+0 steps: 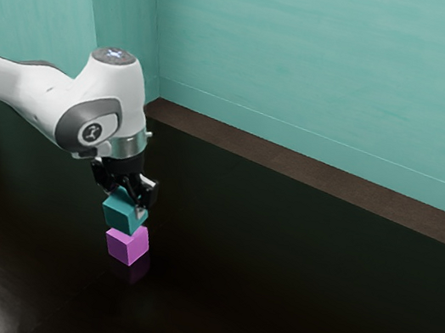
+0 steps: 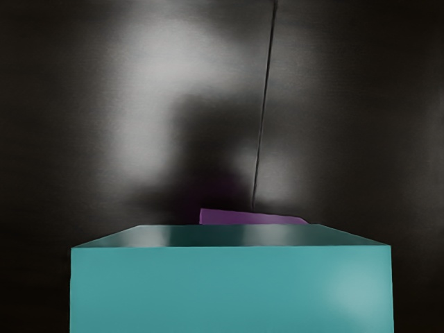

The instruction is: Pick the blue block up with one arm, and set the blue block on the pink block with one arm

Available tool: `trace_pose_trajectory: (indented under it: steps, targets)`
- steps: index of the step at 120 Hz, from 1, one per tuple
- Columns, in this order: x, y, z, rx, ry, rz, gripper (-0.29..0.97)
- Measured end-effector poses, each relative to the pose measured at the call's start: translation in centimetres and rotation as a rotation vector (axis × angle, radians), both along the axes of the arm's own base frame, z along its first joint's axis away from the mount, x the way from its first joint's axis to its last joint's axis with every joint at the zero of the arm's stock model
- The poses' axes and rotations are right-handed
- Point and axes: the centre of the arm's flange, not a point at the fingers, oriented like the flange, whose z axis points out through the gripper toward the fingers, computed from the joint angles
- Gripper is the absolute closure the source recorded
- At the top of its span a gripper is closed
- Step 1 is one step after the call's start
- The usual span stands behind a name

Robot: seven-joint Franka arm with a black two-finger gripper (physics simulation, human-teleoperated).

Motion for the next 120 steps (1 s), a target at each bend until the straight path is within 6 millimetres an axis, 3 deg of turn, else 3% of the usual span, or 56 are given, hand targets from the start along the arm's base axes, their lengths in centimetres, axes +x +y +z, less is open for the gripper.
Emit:
trace_pose_trajectory:
  steps: [34,71,99,120]
  targets:
    - [-0.7,-1.5,-0.6,0.07,-0.036,-0.105,0.34]
    - [-0.3,2.5,-1.1,0.046,-0.061,-0.013,0.34]
    - [-0.3,1.0,-1.2,0.012,-0.067,-0.013,0.3]
    - [0.0,1.1,-2.0,-0.009,-0.059,0.012,0.29]
